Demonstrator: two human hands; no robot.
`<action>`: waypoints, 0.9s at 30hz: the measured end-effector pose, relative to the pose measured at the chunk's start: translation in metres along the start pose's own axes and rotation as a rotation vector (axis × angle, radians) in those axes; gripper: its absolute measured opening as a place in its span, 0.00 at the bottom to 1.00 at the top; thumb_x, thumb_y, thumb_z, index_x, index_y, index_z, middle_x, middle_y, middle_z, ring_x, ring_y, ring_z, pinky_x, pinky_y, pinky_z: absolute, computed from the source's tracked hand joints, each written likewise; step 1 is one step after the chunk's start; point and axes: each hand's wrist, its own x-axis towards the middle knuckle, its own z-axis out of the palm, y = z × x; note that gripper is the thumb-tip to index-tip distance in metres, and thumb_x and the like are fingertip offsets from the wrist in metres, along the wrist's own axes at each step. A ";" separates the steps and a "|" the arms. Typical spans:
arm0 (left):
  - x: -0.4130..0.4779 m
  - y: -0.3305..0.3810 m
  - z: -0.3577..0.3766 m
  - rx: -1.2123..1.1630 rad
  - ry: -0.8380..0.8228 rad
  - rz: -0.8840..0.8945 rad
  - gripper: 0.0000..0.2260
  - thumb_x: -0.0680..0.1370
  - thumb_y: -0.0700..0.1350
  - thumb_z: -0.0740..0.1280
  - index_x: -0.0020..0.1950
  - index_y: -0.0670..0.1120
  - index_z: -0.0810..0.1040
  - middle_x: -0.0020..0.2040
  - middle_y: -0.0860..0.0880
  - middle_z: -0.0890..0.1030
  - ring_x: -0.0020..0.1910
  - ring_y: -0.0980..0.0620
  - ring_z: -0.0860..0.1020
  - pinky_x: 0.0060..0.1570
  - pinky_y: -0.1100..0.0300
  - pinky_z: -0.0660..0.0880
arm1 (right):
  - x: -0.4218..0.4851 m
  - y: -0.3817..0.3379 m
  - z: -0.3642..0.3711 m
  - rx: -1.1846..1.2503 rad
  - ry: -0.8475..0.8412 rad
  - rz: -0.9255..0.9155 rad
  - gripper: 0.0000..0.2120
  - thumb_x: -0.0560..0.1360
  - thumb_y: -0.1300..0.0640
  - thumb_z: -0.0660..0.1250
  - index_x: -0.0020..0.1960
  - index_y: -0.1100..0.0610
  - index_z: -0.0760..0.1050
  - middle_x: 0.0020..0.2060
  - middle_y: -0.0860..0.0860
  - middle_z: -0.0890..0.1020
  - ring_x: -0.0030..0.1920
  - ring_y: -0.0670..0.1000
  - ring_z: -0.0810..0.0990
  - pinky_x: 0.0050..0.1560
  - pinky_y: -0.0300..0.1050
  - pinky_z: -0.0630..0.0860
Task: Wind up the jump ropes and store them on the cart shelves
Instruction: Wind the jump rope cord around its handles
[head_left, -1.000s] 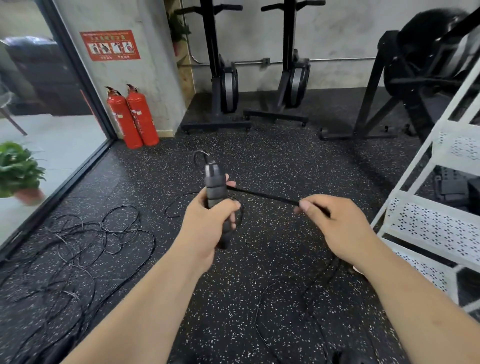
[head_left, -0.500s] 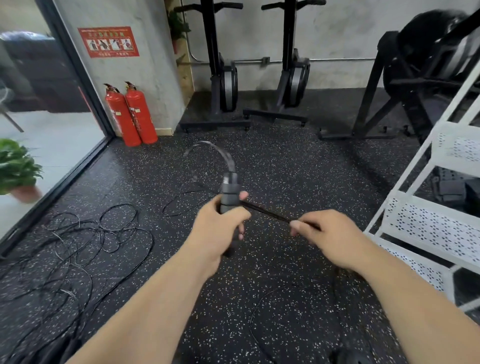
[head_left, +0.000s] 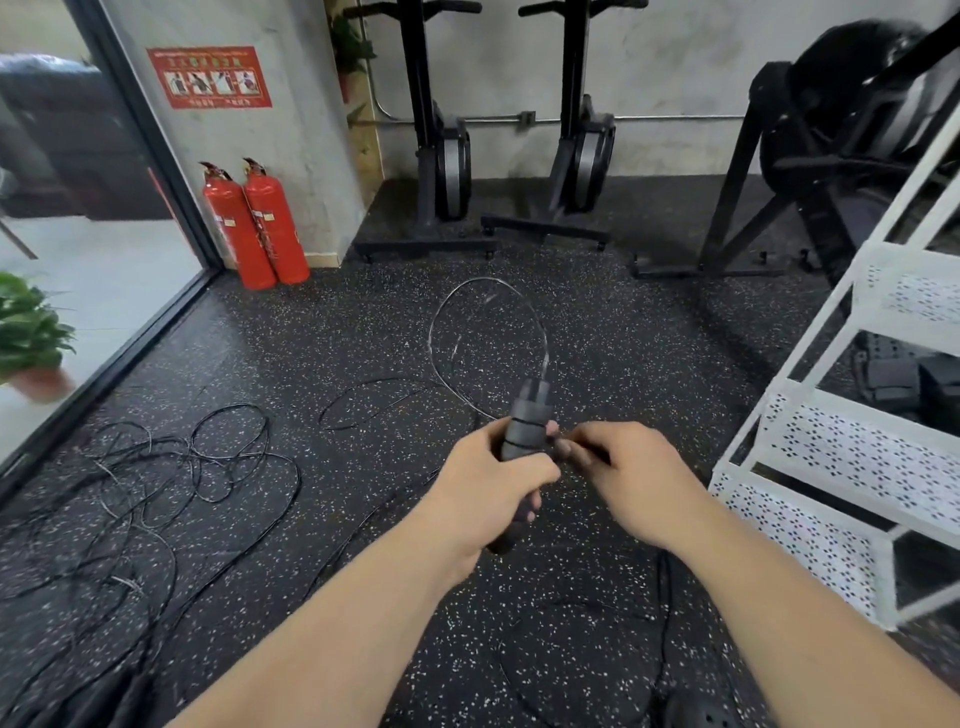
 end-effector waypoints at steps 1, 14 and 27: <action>0.003 0.003 -0.007 -0.001 0.037 0.002 0.16 0.78 0.37 0.72 0.62 0.53 0.84 0.36 0.50 0.80 0.34 0.52 0.74 0.38 0.57 0.75 | 0.000 0.003 -0.006 -0.019 -0.023 -0.006 0.13 0.84 0.42 0.64 0.44 0.45 0.80 0.31 0.48 0.81 0.30 0.46 0.75 0.31 0.41 0.69; 0.003 -0.014 0.005 -0.090 -0.066 -0.071 0.12 0.77 0.38 0.73 0.59 0.49 0.82 0.39 0.45 0.81 0.35 0.50 0.76 0.42 0.53 0.76 | -0.001 -0.001 0.000 -0.022 0.016 0.038 0.10 0.84 0.44 0.65 0.47 0.44 0.81 0.36 0.44 0.83 0.33 0.46 0.80 0.34 0.44 0.73; 0.021 -0.009 -0.026 -0.151 0.134 -0.022 0.16 0.77 0.38 0.73 0.63 0.50 0.83 0.47 0.46 0.85 0.36 0.52 0.77 0.40 0.53 0.77 | -0.002 0.009 -0.030 0.166 0.039 0.071 0.12 0.86 0.47 0.64 0.49 0.41 0.85 0.28 0.43 0.77 0.25 0.42 0.67 0.28 0.36 0.63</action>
